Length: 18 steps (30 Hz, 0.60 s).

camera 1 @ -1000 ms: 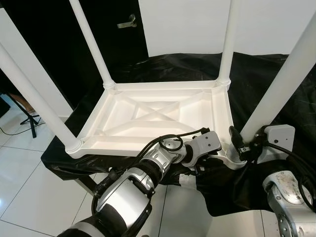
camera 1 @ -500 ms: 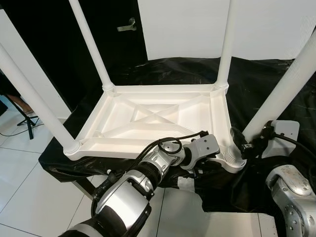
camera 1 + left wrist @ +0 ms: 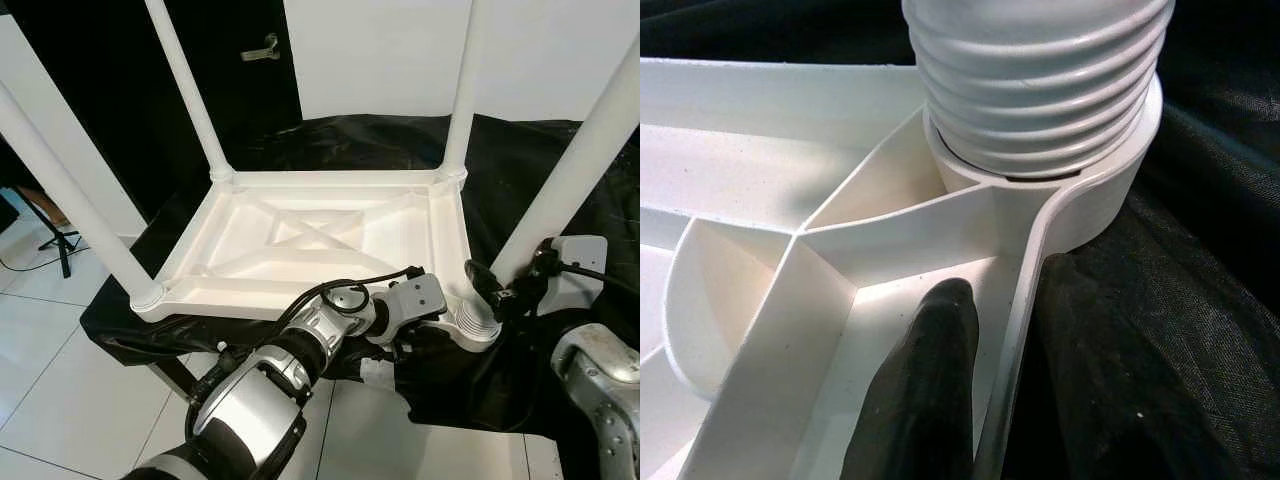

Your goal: Building children table

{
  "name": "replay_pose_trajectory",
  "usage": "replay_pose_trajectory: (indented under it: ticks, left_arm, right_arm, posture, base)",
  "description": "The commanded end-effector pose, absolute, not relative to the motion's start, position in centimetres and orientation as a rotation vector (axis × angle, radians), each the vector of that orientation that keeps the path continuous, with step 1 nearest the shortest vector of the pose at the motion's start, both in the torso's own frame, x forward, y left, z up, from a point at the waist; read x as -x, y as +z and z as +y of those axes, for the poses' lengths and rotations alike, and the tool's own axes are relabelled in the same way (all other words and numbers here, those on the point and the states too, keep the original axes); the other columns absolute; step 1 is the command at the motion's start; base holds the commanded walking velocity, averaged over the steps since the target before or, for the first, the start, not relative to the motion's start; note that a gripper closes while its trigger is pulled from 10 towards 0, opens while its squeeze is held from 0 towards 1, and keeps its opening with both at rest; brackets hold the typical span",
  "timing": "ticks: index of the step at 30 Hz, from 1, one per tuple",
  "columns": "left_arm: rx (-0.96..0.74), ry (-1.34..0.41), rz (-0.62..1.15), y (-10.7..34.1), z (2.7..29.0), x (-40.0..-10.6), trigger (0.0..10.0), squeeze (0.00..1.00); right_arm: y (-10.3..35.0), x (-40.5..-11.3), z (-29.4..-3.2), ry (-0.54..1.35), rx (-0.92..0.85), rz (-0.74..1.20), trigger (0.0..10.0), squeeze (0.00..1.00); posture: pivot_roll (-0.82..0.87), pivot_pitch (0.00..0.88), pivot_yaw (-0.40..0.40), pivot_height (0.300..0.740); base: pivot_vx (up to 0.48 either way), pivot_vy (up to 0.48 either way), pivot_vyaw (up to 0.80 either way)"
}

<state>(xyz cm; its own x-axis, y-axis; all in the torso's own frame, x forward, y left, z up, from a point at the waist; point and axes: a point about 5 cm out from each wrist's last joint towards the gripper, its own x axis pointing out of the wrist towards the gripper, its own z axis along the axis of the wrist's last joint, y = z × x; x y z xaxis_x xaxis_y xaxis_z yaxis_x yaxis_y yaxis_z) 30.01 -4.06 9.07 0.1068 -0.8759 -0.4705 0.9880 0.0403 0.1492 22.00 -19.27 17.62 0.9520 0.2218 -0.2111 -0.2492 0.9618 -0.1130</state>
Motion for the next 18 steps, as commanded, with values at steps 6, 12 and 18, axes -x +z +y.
replay_pose_trajectory:
  ticks: [6,12,18]
  left_arm:
    - [-0.564,-1.044,0.330,6.5,-2.1,-31.1,10.0,0.00]
    - [-0.564,-1.039,0.331,6.4,-1.9,-31.1,10.0,0.00]
    - [-0.568,-1.038,0.333,6.4,-1.8,-31.1,10.0,0.00]
  right_arm:
    - [13.3,-20.9,-19.5,0.319,0.144,0.493,10.0,0.00]
    - [12.3,-20.7,-19.1,0.358,0.161,0.527,10.0,0.00]
    - [12.1,-20.5,-19.1,0.373,0.171,0.532,10.0,0.00]
  posture:
    - [-0.02,0.000,0.095,0.740]
    - [-0.02,0.000,0.097,0.740]
    - [-0.02,0.000,0.101,0.740]
  base:
    - [0.000,0.000,0.00]
    - [0.000,0.000,0.00]
    - [0.000,0.000,0.00]
